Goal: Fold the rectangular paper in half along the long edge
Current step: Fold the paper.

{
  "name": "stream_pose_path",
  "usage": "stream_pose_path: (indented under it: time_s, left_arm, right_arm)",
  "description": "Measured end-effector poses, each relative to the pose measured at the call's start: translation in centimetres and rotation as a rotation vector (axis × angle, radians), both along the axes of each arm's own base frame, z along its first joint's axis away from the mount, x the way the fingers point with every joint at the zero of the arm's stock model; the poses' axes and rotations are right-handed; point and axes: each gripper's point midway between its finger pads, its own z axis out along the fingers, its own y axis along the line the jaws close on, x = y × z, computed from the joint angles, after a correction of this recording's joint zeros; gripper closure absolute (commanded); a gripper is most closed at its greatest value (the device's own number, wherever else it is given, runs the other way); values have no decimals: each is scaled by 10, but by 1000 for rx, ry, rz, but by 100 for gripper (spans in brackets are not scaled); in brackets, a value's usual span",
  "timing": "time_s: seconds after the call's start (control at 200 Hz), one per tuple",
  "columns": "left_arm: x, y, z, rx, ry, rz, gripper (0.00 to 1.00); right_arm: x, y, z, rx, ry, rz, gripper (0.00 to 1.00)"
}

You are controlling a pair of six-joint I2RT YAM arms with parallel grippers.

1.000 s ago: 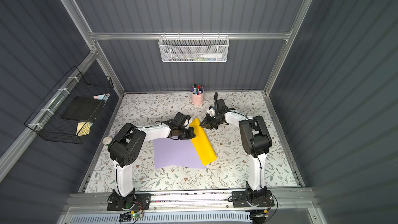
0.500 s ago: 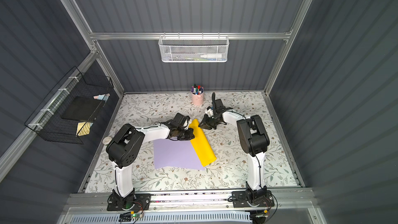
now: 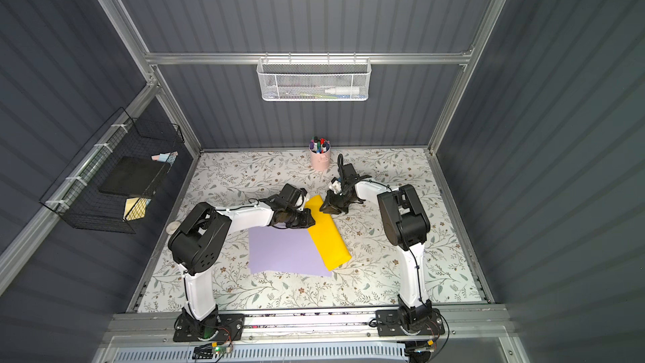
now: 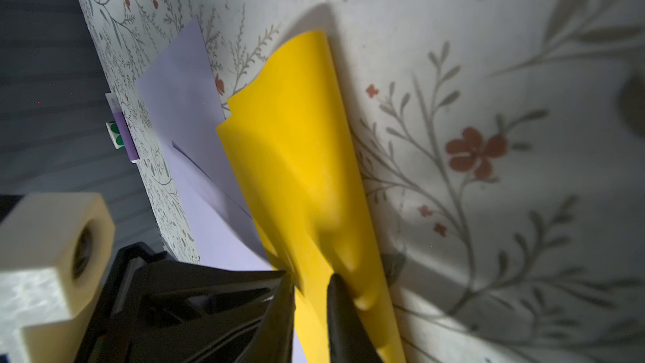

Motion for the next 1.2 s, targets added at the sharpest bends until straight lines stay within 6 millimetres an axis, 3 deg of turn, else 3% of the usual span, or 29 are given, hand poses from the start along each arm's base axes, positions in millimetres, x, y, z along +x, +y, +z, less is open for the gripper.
stream_pose_path:
  time_s: [0.045,0.185,0.34,0.615,0.88,1.201]
  left_arm:
    - [0,0,5,-3,-11,0,59]
    - [4,4,31,-16,-66,19,55]
    - [11,15,57,-15,-126,56,73]
    - [7,29,23,56,-43,82,91]
    - [1,29,-2,78,14,69,94]
    - [-1,28,-9,73,30,61,97]
  right_arm:
    - [0,0,0,-3,0,1,79]
    - [0,0,-1,-6,-3,2,79]
    - [0,0,-1,-6,-7,7,80]
    - [-1,0,1,-5,-12,11,80]
    - [-1,4,17,10,-44,17,80]
    - [-6,3,12,3,-28,20,80]
